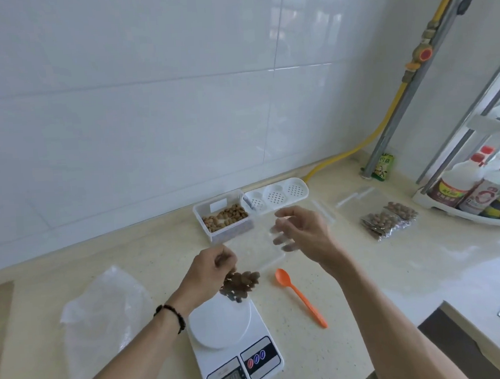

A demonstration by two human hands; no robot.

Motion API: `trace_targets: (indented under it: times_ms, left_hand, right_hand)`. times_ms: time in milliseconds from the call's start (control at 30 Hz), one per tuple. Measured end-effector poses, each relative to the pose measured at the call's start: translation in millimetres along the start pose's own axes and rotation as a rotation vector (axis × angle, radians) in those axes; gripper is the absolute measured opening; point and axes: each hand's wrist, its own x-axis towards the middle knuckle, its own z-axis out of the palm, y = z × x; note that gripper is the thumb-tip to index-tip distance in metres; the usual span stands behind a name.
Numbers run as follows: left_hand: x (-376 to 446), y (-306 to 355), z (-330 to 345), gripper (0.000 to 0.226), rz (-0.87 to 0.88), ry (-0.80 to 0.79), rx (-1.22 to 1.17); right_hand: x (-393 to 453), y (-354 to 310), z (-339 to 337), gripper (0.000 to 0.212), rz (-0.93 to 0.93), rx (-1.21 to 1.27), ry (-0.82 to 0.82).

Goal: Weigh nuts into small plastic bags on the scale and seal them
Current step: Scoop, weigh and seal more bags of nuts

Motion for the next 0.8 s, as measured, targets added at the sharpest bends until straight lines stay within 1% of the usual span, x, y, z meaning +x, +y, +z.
trace_targets:
  times_ms: [67,100,167,300,400,500,533,600,633,667,733,800]
  left_hand:
    - [0.7,-3.0,-6.1,0.018,-0.013,-0.01,0.098]
    - [0.8,-4.6,-8.2,0.017,-0.024,-0.021,0.144]
    - [0.6,-9.0,-9.5,0.016,-0.051,-0.066,0.233]
    - [-0.1,-25.0,-4.8,0.015,-0.093,-0.133,0.358]
    - [4.1,-38.2,1.6,0.01,-0.121,-0.119,0.436]
    - [10.5,-46.4,9.3,0.013,-0.098,-0.069,0.521]
    - [12.6,-49.2,12.2,0.013,-0.088,-0.058,0.547]
    - [16.1,-56.3,17.2,0.011,-0.067,-0.044,0.586]
    - [16.8,-60.5,19.2,0.014,-0.046,-0.032,0.609]
    - [16.8,-64.5,20.4,0.023,-0.02,-0.018,0.642]
    - [13.8,-71.3,19.4,0.036,0.038,0.026,0.699]
    - [5.7,-76.1,15.2,0.04,0.111,0.078,0.754]
  right_hand:
    - [-1.2,16.6,6.9,0.018,0.053,-0.112,-0.053]
    - [-2.1,26.1,12.5,0.016,0.098,-0.151,-0.055]
    - [-4.9,48.2,23.6,0.007,0.188,-0.153,-0.024]
    - [-15.3,84.7,38.5,0.011,0.324,-0.153,-0.005]
    - [-17.2,106.4,45.1,0.013,0.364,-0.203,-0.011]
    - [-15.6,121.2,48.9,0.008,0.371,-0.267,0.026]
    - [-15.3,124.1,49.5,0.012,0.369,-0.298,0.035]
    - [-14.8,127.2,49.3,0.033,0.368,-0.365,0.011]
    - [-14.6,127.4,48.9,0.042,0.364,-0.401,-0.006]
    - [-14.2,127.3,48.7,0.049,0.354,-0.438,-0.012]
    - [-14.4,127.7,49.3,0.056,0.304,-0.527,0.006]
    - [-15.7,125.0,51.7,0.06,0.232,-0.615,0.019]
